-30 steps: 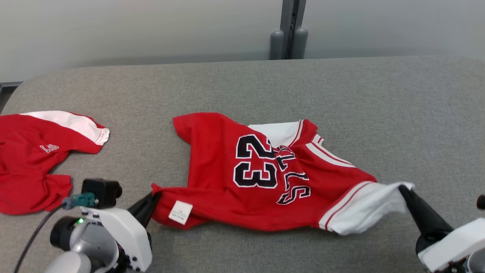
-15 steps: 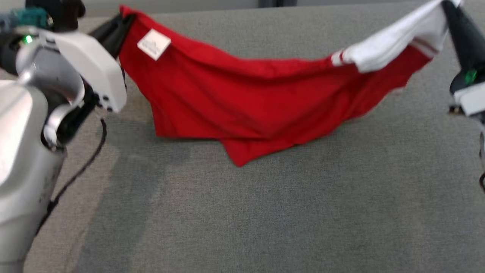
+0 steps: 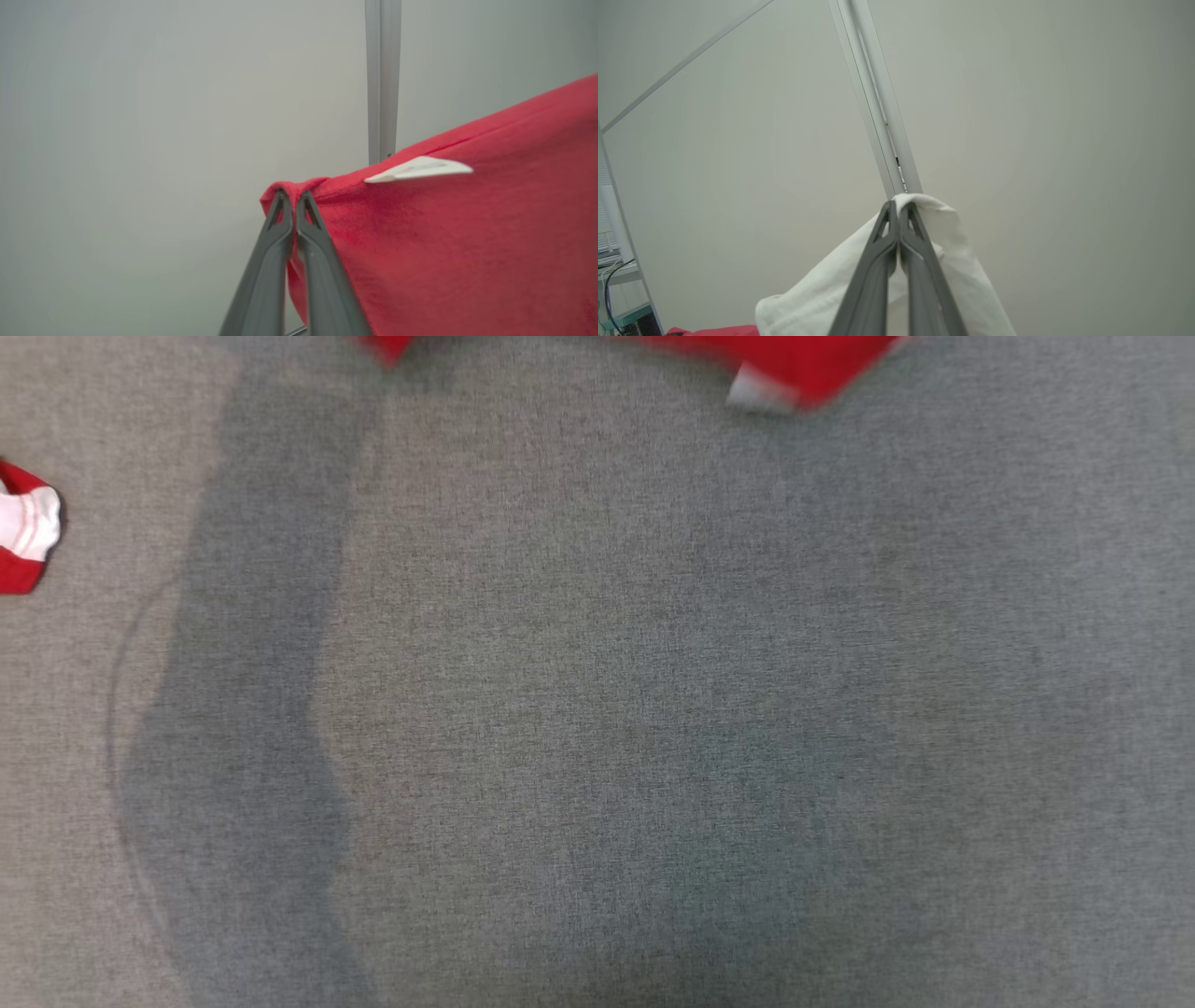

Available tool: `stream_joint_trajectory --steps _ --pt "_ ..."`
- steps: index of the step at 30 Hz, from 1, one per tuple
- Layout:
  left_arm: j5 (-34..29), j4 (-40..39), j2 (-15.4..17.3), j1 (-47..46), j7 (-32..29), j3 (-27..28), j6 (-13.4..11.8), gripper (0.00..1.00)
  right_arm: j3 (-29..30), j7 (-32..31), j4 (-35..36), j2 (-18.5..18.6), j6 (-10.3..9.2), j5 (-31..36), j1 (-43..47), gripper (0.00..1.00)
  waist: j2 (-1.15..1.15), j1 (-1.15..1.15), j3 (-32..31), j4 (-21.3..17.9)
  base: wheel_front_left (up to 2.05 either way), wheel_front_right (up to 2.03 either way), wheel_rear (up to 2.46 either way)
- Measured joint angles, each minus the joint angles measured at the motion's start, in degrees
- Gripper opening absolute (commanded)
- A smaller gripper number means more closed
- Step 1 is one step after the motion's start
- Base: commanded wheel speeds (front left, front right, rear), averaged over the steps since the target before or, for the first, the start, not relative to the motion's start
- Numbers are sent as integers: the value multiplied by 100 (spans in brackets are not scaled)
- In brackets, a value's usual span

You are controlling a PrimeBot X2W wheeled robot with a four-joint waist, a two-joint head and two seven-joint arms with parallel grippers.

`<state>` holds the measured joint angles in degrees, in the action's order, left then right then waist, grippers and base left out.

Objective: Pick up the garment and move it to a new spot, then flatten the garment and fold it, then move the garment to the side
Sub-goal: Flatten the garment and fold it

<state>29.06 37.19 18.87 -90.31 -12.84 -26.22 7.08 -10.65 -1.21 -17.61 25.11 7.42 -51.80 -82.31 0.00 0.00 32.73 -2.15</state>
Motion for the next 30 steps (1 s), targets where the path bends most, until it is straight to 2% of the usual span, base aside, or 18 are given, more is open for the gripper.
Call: stream_joint_trajectory --steps 7,13,19,23,30 --pt "-81 1061 -168 -1011 706 -181 35 0 -355 775 -834 130 1 164 -1224 0 0 0 172 -23 0 0 0" --pt "243 1450 -285 -1173 680 -766 36 0 -1063 565 -1104 308 1 -118 -1262 0 0 0 313 -16 0 0 0" --pt "846 1323 -38 -413 447 -1714 36 0 -1819 391 -728 698 1 -661 -310 0 0 0 375 51 0 0 0" --pt "1349 985 324 305 433 -2277 36 0 -2184 290 -358 1027 1 -1146 610 0 0 0 229 62 0 0 0" --pt "2143 301 1005 1681 586 -2813 36 0 -2707 -151 363 1549 1 -1842 2264 0 0 0 -282 62 0 0 0"
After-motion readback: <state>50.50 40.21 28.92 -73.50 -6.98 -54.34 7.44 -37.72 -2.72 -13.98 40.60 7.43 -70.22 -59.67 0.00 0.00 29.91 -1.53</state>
